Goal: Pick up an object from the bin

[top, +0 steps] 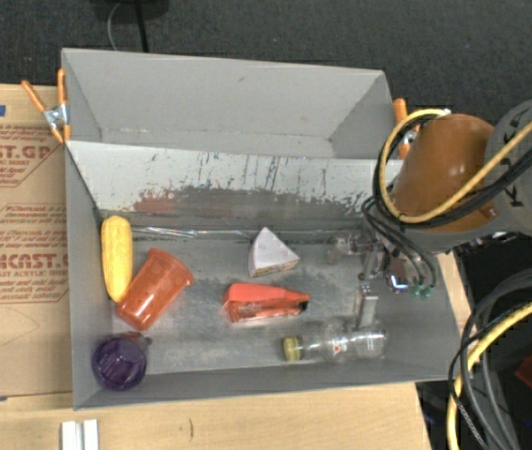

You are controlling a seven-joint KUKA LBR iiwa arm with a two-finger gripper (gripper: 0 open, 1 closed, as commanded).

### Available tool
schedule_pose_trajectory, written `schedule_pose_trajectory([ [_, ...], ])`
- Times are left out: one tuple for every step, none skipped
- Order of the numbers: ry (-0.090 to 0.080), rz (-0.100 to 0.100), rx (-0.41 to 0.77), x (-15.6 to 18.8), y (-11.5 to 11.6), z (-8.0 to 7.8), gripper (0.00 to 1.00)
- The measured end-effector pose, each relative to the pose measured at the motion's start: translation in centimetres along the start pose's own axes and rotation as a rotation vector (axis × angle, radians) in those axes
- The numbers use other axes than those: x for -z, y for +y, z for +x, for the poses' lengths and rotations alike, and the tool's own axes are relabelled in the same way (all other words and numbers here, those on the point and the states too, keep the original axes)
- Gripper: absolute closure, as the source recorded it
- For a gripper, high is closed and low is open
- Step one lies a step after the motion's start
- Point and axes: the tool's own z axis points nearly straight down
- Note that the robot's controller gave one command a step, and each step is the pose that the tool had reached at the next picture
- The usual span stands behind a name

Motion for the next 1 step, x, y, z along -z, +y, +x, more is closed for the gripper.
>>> schedule_pose_trajectory([
  [-0.008,0.001,0.001,0.43,0.02,-0.18,0.00],
])
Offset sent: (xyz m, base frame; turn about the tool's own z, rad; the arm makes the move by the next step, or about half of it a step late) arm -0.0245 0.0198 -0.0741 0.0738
